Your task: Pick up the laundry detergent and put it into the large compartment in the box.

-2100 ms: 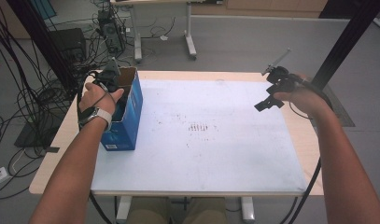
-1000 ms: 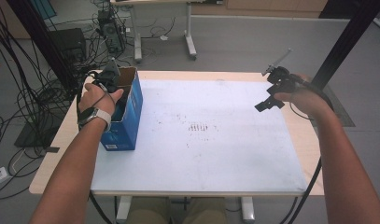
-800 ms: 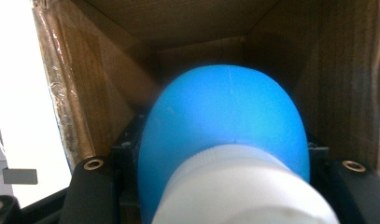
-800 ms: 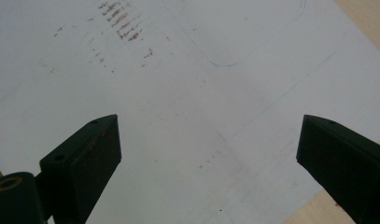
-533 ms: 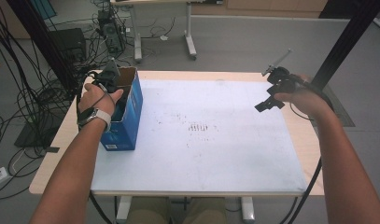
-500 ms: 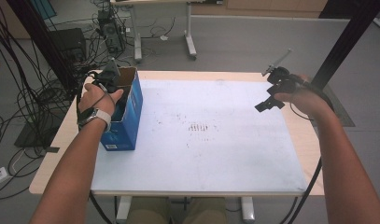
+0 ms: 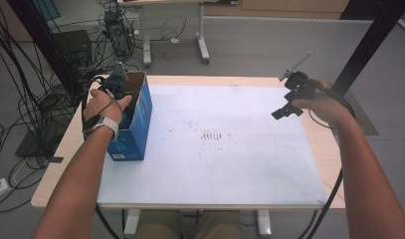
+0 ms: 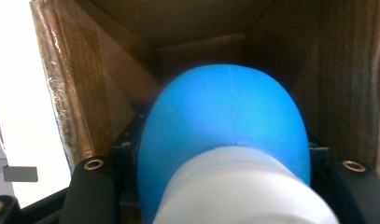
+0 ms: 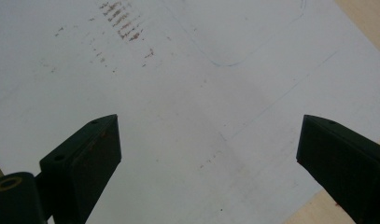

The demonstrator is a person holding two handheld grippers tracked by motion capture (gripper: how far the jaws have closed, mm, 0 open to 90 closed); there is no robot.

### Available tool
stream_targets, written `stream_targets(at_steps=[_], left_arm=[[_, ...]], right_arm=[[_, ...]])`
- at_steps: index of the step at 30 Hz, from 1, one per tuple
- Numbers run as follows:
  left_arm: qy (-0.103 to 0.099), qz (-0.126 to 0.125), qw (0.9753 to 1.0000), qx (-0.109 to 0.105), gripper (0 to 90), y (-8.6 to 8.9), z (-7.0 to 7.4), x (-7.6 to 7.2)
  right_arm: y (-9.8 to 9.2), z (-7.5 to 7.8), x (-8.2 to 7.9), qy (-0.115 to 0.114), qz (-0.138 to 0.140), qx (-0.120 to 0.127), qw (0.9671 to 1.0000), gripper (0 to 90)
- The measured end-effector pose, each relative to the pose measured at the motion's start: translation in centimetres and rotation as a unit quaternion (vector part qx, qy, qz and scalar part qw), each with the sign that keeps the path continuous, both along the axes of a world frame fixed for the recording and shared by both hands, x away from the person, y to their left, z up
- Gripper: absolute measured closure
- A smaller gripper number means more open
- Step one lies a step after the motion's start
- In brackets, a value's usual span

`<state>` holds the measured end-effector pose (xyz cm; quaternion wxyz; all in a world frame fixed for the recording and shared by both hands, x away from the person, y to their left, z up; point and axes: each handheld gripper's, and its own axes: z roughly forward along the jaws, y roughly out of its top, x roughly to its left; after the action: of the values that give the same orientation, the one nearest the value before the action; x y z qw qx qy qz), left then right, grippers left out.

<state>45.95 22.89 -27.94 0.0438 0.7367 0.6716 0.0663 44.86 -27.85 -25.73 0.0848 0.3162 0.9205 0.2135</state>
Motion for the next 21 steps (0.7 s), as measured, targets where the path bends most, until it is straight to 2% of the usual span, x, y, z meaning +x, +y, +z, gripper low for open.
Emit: stream_targets(at_steps=[21], left_arm=[[-0.001,-0.001,1.0,-0.001,38.1,0.0,-0.03,-0.04]], right_arm=[[-0.09,0.01,-0.08,0.0,-0.001,0.002,1.0,6.5]])
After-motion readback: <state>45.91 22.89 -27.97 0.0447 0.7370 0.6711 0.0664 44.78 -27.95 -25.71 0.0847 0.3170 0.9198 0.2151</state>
